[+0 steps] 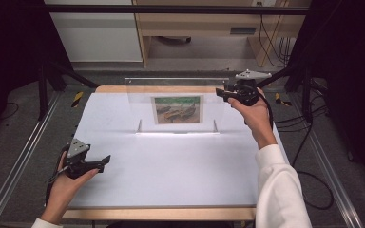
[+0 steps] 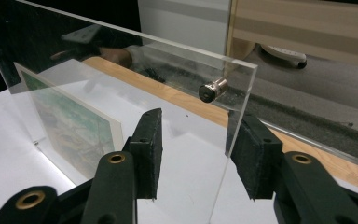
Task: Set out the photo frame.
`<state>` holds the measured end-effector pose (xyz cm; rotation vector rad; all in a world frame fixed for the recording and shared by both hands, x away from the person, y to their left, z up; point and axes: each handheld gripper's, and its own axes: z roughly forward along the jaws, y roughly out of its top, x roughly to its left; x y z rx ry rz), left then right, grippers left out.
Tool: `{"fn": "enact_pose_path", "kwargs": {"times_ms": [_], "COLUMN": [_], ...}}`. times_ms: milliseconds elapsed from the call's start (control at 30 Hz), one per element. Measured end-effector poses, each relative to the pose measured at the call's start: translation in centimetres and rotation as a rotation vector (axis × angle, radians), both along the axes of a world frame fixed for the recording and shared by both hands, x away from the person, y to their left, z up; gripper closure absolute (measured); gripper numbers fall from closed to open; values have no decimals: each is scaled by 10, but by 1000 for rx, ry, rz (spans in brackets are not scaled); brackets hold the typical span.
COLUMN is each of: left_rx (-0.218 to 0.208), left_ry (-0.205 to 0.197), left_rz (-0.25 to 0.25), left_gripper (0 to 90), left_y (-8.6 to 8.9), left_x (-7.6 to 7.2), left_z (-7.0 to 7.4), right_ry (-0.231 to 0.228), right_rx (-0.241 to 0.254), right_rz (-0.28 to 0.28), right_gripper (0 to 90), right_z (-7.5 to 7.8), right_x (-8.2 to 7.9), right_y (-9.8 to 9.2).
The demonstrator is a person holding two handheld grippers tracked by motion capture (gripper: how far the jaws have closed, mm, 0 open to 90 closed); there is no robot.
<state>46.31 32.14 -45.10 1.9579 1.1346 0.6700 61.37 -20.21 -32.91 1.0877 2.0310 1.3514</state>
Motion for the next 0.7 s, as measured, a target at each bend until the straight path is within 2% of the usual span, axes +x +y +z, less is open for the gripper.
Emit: {"fn": "enact_pose_path", "kwargs": {"times_ms": [133,300,433,533,700], "left_rx": [3,14,13,13,16], "left_ry": [-2,4,4,8,9], "left_rz": [0,0,5,6,8], "left_gripper": [92,88,76,64,53], "left_y": [0,0,-1,-2,-2], "left_x": [0,1,1,1,1], "left_z": [-1,-3,-3,-3,-4], "right_ry": [0,3,-13,-3,-6], "right_rx": [-11,-43,-79,-115,-146], "right_rz": [-4,-42,-82,-104,-118], "right_gripper": [526,360,242,169,117], "right_z": [0,0,0,0,0], "right_x": [0,-3,-14,-24,-40], "right_y": [0,1,-1,-3,-5]}}
